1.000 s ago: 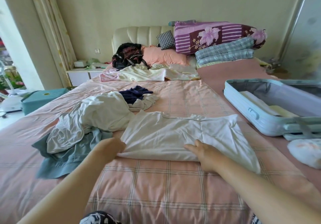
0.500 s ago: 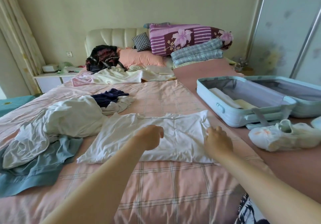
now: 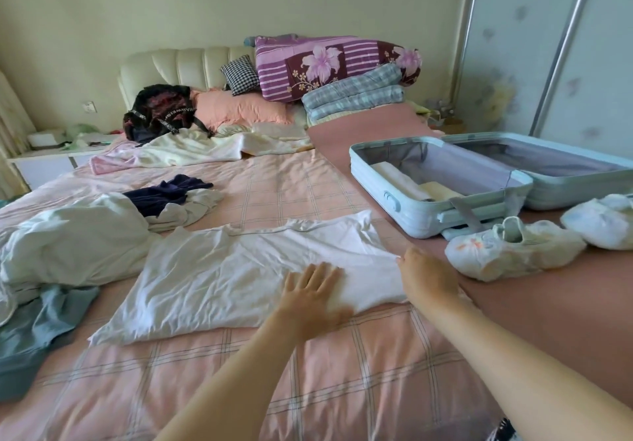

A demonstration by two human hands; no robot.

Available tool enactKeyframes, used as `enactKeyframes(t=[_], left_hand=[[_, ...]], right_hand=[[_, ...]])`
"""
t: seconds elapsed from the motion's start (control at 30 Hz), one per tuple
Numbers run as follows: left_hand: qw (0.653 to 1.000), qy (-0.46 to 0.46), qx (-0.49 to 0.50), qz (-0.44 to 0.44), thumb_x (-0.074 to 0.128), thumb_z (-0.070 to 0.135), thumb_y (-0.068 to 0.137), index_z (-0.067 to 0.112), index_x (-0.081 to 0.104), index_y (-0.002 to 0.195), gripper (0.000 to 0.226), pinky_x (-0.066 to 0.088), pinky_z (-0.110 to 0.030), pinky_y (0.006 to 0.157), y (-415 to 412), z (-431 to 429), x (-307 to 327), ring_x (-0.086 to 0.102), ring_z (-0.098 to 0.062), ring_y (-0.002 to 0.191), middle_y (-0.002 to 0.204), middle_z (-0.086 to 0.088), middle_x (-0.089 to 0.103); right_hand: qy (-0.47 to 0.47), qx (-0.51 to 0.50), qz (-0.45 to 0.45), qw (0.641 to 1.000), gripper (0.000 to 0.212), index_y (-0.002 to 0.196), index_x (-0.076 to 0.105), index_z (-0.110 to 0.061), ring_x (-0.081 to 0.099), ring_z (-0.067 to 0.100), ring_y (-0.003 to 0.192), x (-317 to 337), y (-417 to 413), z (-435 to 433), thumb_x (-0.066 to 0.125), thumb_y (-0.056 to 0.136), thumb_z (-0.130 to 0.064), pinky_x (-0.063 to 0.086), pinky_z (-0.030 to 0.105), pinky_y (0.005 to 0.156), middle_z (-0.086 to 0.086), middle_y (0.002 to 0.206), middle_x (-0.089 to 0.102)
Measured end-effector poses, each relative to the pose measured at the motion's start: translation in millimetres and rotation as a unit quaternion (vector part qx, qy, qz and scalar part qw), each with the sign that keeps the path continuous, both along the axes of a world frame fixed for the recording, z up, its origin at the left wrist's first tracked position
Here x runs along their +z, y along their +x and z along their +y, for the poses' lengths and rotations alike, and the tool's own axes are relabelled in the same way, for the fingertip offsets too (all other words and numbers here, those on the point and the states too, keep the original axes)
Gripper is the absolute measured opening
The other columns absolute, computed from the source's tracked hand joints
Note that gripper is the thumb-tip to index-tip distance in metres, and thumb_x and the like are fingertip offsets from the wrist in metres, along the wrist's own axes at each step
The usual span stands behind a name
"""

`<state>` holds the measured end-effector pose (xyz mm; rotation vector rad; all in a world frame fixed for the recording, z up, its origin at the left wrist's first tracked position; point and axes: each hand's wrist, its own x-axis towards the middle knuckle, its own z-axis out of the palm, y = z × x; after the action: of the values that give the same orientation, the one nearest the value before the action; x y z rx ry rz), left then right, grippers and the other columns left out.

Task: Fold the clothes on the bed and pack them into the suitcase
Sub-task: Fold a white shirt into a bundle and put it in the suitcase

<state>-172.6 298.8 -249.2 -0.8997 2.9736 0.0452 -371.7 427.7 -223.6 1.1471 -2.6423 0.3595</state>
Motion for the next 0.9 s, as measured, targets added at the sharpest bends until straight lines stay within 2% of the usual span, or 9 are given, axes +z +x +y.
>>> enactKeyframes(t=[0.13,0.3,0.37,0.43,0.53,0.6,0.7,0.8,0.9], left_hand=[[0.998,-0.012,-0.042,-0.034,0.045,0.083,0.078,0.047,-0.012,0.152,0.100,0.000,-0.058,0.120,0,-7,11,-0.008,-0.026,0.152,0.166,0.000,-0.011],[0.996,0.022,-0.079,0.023,0.036,0.079,0.087,0.058,0.012,0.150,0.070,-0.005,-0.053,0.121,5,0,7,-0.011,-0.019,0.152,0.165,0.010,-0.007],[0.992,0.073,-0.055,0.083,0.032,0.077,0.088,0.058,0.040,0.140,0.055,0.006,-0.047,0.121,5,-1,9,0.008,-0.013,0.151,0.164,0.015,0.015],[0.979,0.131,-0.005,0.155,0.039,0.068,0.093,0.048,0.071,0.110,0.042,0.029,-0.038,0.112,-2,-7,19,0.038,-0.007,0.136,0.149,0.020,0.042],[0.958,0.150,0.035,0.243,0.047,0.047,0.099,0.028,0.076,0.080,0.039,0.045,-0.032,0.095,-18,-20,33,0.057,-0.007,0.109,0.120,0.017,0.061],[0.964,0.086,0.024,0.250,0.048,0.036,0.100,0.026,0.073,0.091,0.029,0.045,-0.034,0.094,-29,-31,38,0.059,-0.012,0.105,0.112,0.013,0.063],[0.978,0.042,0.037,0.199,0.047,0.030,0.100,0.027,0.063,0.119,0.025,0.039,-0.034,0.100,-48,-54,40,0.051,-0.015,0.119,0.130,0.009,0.056],[0.983,0.015,0.055,0.174,0.044,0.031,0.101,0.026,0.053,0.130,0.032,0.033,-0.035,0.107,-67,-75,31,0.044,-0.018,0.129,0.141,0.006,0.049],[0.983,0.010,0.078,0.167,0.039,0.033,0.102,0.024,0.052,0.133,0.034,0.030,-0.035,0.108,-82,-92,20,0.044,-0.019,0.128,0.140,0.006,0.050]], right_hand=[[0.000,0.052,0.009,0.999,0.023,0.112,0.057,-0.014,0.065,0.032,0.094,-5,6,-5,0.051,0.098,-0.032,0.045,0.036,0.070,0.008,0.101,0.066],[0.019,0.226,0.005,0.974,0.030,0.098,0.072,-0.028,0.061,0.026,0.097,4,8,-6,0.043,0.088,-0.029,0.046,0.036,0.084,-0.003,0.106,0.066],[0.083,0.158,-0.045,0.983,0.025,0.074,0.062,-0.024,0.057,0.023,0.086,13,10,-9,0.044,0.090,-0.027,0.039,0.031,0.079,-0.007,0.083,0.062],[0.095,0.118,-0.041,0.988,0.025,0.072,0.056,-0.022,0.056,0.022,0.083,21,5,-20,0.043,0.092,-0.029,0.041,0.031,0.079,-0.004,0.082,0.063],[0.035,0.087,-0.061,0.994,0.026,0.085,0.059,-0.016,0.063,0.025,0.090,26,-6,-42,0.041,0.094,-0.032,0.042,0.031,0.072,0.003,0.096,0.068],[-0.022,0.077,-0.072,0.994,0.029,0.100,0.062,-0.012,0.063,0.026,0.096,28,-15,-57,0.039,0.099,-0.029,0.040,0.031,0.071,0.004,0.104,0.066],[-0.068,0.048,-0.128,0.988,0.035,0.113,0.059,-0.011,0.061,0.030,0.106,30,-28,-89,0.035,0.103,-0.035,0.045,0.036,0.081,0.009,0.115,0.064],[-0.022,0.005,-0.155,0.988,0.049,0.126,0.060,-0.011,0.058,0.031,0.118,34,-43,-121,0.030,0.104,-0.043,0.043,0.037,0.096,0.012,0.127,0.063],[0.048,0.004,-0.132,0.990,0.031,0.125,0.061,-0.017,0.058,0.026,0.122,34,-55,-143,0.043,0.103,-0.028,0.039,0.030,0.094,0.007,0.128,0.064]])
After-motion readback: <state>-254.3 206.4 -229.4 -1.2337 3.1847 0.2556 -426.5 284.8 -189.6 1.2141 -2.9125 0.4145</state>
